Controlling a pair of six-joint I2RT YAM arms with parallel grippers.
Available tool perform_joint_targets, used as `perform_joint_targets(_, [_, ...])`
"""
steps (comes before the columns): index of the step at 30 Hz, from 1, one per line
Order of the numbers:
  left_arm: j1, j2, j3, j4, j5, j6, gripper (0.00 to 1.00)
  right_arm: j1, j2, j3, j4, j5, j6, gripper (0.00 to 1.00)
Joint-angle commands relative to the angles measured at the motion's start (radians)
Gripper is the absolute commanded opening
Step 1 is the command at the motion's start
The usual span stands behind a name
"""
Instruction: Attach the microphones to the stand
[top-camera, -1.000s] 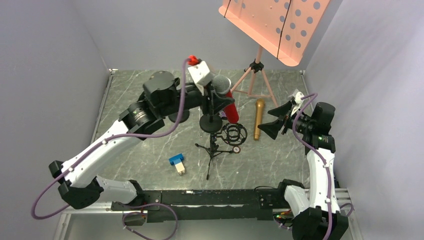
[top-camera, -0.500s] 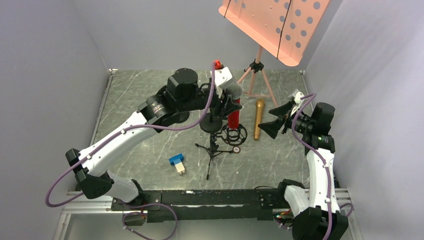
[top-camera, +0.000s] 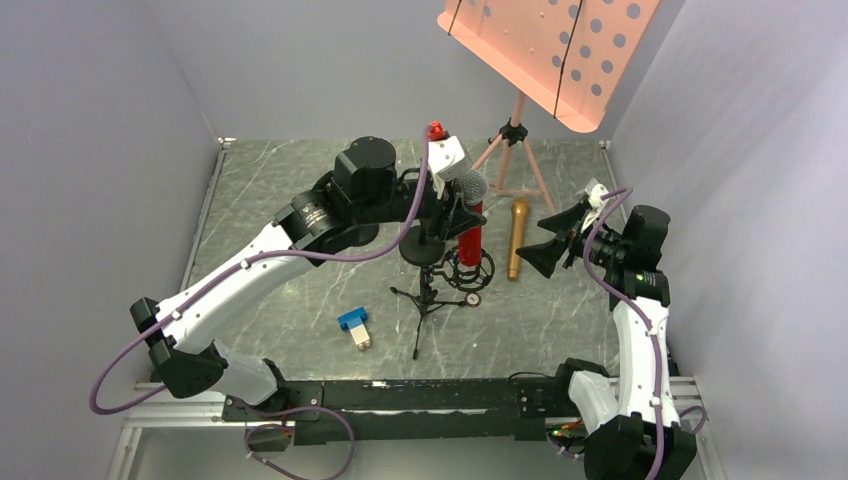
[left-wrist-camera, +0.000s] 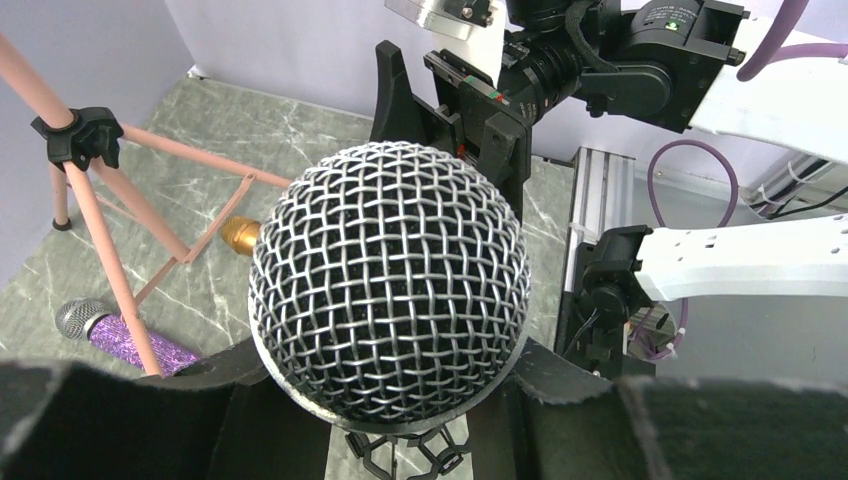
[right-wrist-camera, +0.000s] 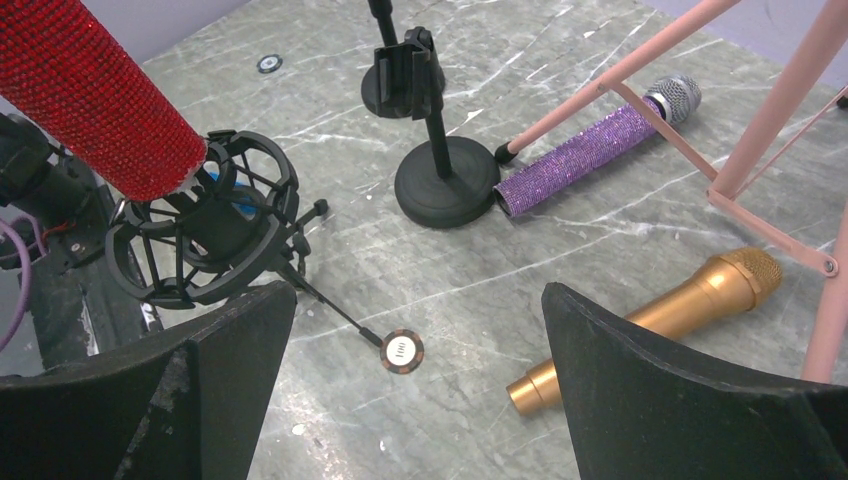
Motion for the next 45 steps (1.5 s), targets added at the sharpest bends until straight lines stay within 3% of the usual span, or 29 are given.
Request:
perform_joint_targets(1, [-0.006, -0.022, 0.033, 0.028, 0.02, -0.018, 0.0, -0.003, -0.015, -0.005, 0.041, 0.001, -0.015, 1.0])
perform_joint_targets(45, [0.006, 0.053, 0.018, 0.002, 0.028, 0.011, 0.0, -0.012, -0.016, -0.005, 0.038, 0.006, -0.02, 1.0])
